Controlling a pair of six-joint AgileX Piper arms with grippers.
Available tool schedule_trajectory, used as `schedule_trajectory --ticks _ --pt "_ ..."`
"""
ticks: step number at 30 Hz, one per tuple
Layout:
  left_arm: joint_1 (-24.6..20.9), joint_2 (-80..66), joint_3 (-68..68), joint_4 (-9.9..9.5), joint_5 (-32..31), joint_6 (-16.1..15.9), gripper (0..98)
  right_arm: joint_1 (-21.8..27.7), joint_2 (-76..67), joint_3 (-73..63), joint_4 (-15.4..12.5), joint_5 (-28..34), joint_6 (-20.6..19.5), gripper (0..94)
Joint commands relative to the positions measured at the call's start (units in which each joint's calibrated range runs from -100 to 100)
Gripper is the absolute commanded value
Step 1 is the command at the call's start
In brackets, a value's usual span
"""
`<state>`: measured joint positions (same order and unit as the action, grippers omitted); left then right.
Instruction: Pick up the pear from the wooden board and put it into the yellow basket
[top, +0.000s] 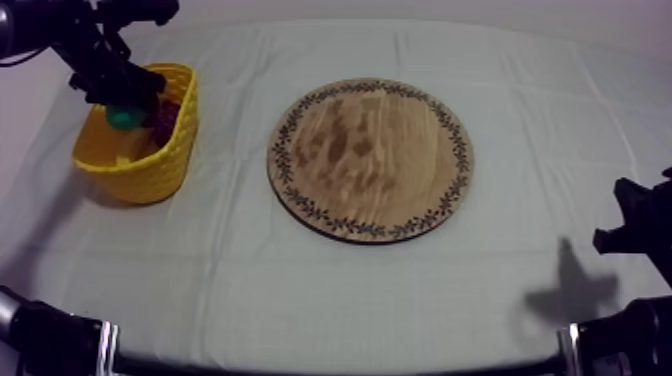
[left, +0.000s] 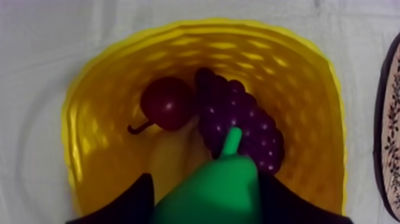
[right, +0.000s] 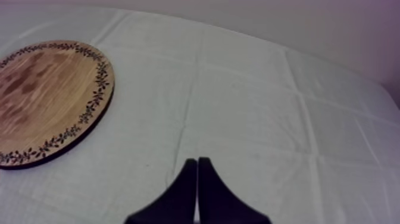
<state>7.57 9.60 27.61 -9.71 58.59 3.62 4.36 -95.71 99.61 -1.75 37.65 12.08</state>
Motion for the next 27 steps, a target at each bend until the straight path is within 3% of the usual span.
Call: schedule_trajectory --ticks 1,3,6,9,13,18,24,27 --pt "0.0 0.0 -0.4 -0.25 0.7 0.3 70.0 0.0 0.0 0.1 0.0 0.0 0.0 0.3" --pt "0.3 -0.1 -0.8 -1.19 1.1 1.6 82.3 0.0 0.0 0.1 0.0 0.0 0.0 0.3" --pt "1.3 -0.6 -0.6 -4.22 0.0 5.5 91.1 0.0 0.0 0.1 0.0 0.0 0.0 0.3" --pt "1.8 -1.3 -0.5 -5.79 -0.6 7.8 94.0 0.0 0.0 0.1 0.0 0.0 0.0 0.3" --pt "1.4 -2.2 -0.8 -5.85 -1.4 8.5 90.8 0.0 0.0 0.1 0.0 0.0 0.0 0.3" --pt "0.6 -4.6 -0.9 -5.59 -3.8 8.6 75.5 0.0 0.0 0.1 0.0 0.0 0.0 0.3" --pt "0.5 -11.2 1.1 -5.91 -7.5 8.7 36.2 0.0 0.0 0.1 0.0 0.0 0.0 0.3" --pt "0.5 -16.3 3.4 -5.97 -10.2 8.3 22.4 0.0 0.0 0.1 0.0 0.0 0.0 0.3"
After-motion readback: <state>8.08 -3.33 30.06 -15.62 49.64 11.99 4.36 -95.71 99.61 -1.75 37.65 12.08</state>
